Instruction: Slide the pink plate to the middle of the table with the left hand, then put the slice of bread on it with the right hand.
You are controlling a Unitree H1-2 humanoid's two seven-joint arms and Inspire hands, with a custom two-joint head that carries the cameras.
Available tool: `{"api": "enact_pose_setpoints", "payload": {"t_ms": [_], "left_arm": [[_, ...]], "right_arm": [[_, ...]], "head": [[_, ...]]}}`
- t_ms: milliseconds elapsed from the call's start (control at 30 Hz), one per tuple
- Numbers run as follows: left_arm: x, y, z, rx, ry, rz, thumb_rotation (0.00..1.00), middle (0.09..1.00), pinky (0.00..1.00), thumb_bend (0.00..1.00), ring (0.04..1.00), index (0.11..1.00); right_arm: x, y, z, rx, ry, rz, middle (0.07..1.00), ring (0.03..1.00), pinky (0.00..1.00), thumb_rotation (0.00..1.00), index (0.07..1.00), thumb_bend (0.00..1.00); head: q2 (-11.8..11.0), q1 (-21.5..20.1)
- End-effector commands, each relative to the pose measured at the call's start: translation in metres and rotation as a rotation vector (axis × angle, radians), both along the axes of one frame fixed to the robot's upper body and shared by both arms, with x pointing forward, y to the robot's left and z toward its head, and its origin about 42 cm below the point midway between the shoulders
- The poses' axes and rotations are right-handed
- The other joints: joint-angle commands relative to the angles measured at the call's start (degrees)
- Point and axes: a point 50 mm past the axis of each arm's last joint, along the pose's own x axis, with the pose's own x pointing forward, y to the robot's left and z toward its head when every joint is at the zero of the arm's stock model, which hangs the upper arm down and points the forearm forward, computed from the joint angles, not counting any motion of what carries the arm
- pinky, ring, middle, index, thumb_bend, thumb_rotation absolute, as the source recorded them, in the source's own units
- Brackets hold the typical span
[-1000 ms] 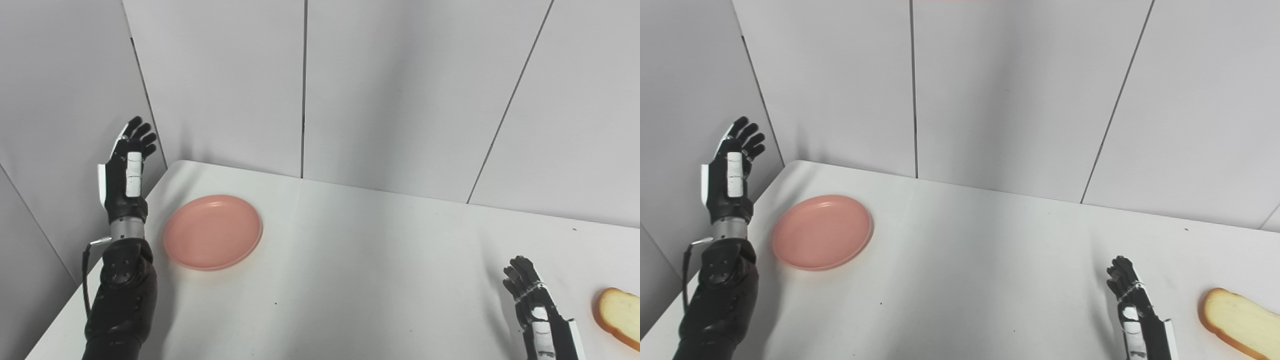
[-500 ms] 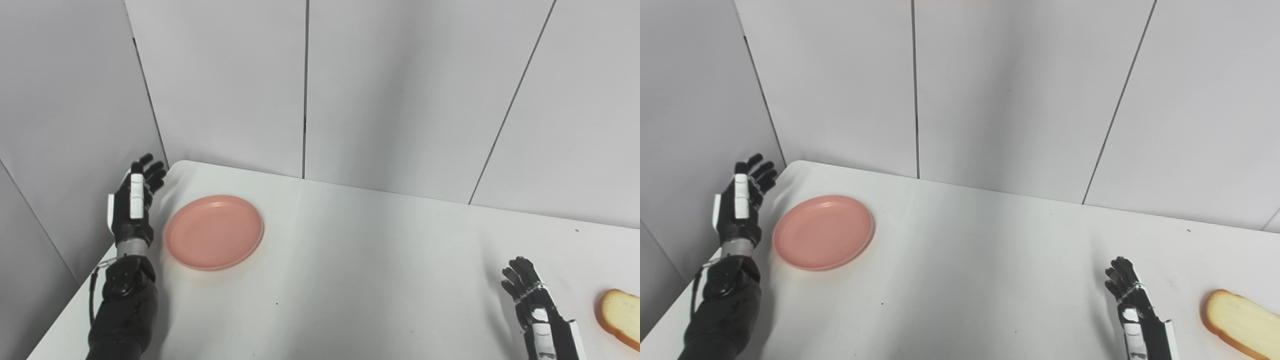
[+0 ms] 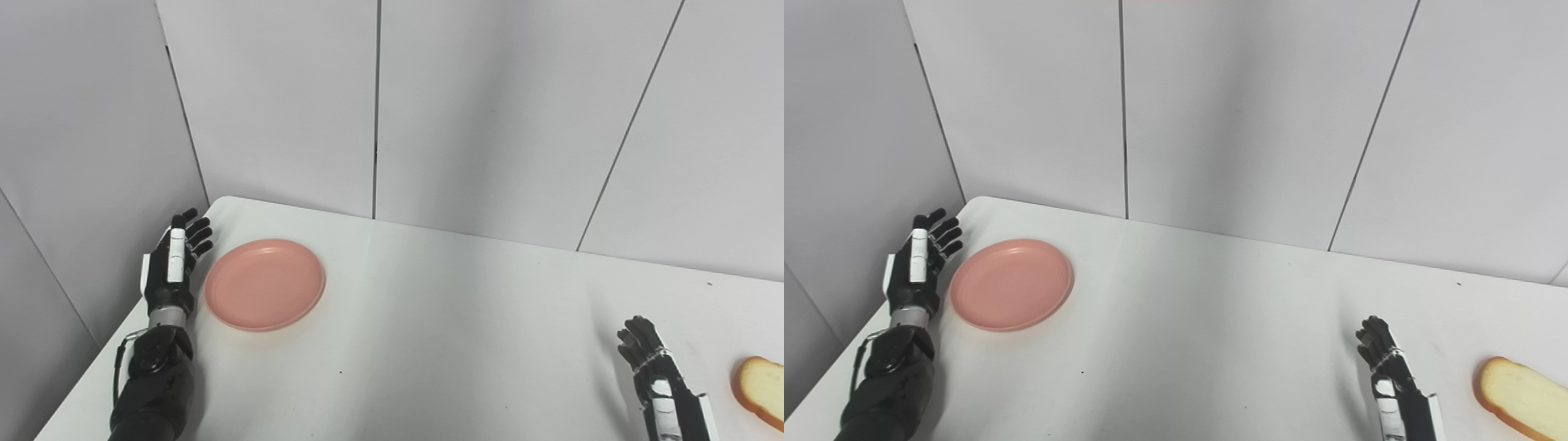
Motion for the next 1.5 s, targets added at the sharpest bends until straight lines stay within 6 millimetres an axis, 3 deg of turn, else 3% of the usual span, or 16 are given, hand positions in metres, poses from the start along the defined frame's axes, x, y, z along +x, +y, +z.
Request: {"api": "enact_pose_setpoints", "payload": {"t_ms": [0, 200, 467, 533, 1100, 1300, 1467], "left_arm": [[-0.001, 0.001, 0.000, 0.025, -0.011, -0.012, 0.88, 0.801, 0.83, 0.87, 0.800, 0.776], [-0.003, -0.014, -0.009, 0.013, -0.001, -0.073, 0.88, 0.801, 0.83, 0.90, 0.813, 0.799], [0.000, -0.037, -0.003, 0.042, -0.014, -0.205, 0.86, 0.754, 0.78, 0.91, 0.785, 0.732], [0.002, -0.043, -0.003, 0.065, 0.003, -0.247, 0.90, 0.770, 0.78, 0.90, 0.814, 0.736], [0.008, -0.100, -0.005, 0.083, 0.070, -0.388, 0.92, 0.796, 0.72, 0.97, 0.825, 0.734], [0.011, -0.125, -0.008, 0.082, 0.080, -0.450, 0.92, 0.791, 0.71, 0.99, 0.828, 0.731], [0.015, -0.162, -0.016, 0.077, 0.107, -0.517, 0.92, 0.793, 0.72, 0.97, 0.824, 0.735]], "right_arm": [[-0.023, 0.005, -0.033, 0.027, 0.105, -0.017, 0.913, 0.907, 0.93, 0.91, 0.900, 0.78], [-0.024, 0.005, -0.031, 0.018, 0.101, -0.015, 0.911, 0.902, 0.93, 0.92, 0.900, 0.77], [-0.025, 0.008, -0.031, 0.024, 0.100, -0.004, 0.913, 0.909, 0.94, 0.90, 0.906, 0.74], [-0.025, 0.009, -0.031, 0.020, 0.097, -0.003, 0.909, 0.905, 0.94, 0.90, 0.909, 0.73], [-0.027, 0.015, -0.031, 0.001, 0.095, 0.001, 0.897, 0.903, 0.92, 0.91, 0.901, 0.74], [-0.028, 0.018, -0.031, -0.005, 0.092, 0.005, 0.897, 0.903, 0.92, 0.91, 0.900, 0.75], [-0.028, 0.023, -0.031, -0.005, 0.091, 0.007, 0.896, 0.904, 0.91, 0.91, 0.893, 0.74]], "head": [[0.03, -0.06], [0.40, -0.38], [0.60, -0.79], [0.65, -0.94], [1.27, -2.62], [1.33, -3.54], [1.44, -5.43]]}}
